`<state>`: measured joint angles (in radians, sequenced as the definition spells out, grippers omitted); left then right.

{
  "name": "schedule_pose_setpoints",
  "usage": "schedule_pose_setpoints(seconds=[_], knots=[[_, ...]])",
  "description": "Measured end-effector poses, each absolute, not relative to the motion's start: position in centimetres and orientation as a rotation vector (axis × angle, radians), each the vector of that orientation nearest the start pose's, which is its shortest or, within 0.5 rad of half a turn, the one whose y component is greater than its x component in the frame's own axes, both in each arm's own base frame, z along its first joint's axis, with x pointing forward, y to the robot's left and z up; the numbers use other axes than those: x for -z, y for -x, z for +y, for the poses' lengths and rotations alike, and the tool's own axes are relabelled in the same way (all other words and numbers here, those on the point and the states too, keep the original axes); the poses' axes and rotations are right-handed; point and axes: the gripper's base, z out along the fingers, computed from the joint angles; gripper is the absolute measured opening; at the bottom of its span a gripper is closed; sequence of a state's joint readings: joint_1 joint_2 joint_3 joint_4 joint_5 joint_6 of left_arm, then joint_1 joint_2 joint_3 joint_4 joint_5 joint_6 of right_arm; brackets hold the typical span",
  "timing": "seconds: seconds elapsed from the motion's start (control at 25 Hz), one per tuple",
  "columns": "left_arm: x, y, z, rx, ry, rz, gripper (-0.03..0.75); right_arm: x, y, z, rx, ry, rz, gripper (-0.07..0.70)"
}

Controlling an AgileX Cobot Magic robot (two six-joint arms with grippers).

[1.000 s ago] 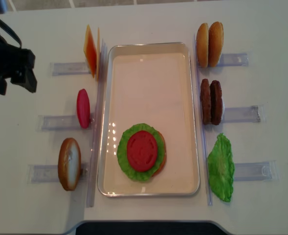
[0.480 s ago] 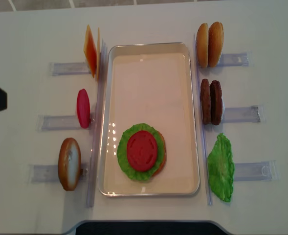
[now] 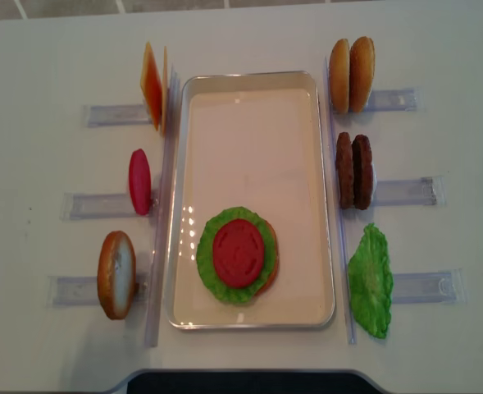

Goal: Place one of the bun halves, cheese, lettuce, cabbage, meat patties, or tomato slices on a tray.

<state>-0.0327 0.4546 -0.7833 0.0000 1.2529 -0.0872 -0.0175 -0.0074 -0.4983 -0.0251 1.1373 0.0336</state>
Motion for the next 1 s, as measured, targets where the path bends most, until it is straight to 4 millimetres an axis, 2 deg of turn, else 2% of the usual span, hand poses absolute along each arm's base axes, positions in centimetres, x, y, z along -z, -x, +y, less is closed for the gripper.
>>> schedule_pose_setpoints(seconds=[0.36, 0.6, 0.88, 1.0], knots=[[-30.0, 0.1, 0.0, 0.053, 0.041, 2.277, 0.579, -27.1, 0.9, -0.2, 0.021, -0.056, 2.114, 0.430], [-28.6, 2.4, 0.1, 0.027, -0.020, 2.162, 0.579, -27.1, 0.9, -0.2, 0.021, -0.056, 2.114, 0.430], [-27.0, 1.6, -0.5, 0.065, -0.118, 2.151, 0.579, -27.1, 0.9, -0.2, 0.021, -0.056, 2.114, 0.430], [-26.8, 1.1, -0.6, 0.066, -0.127, 2.116, 0.579, -27.1, 0.9, -0.2, 0.021, -0.056, 2.114, 0.430]])
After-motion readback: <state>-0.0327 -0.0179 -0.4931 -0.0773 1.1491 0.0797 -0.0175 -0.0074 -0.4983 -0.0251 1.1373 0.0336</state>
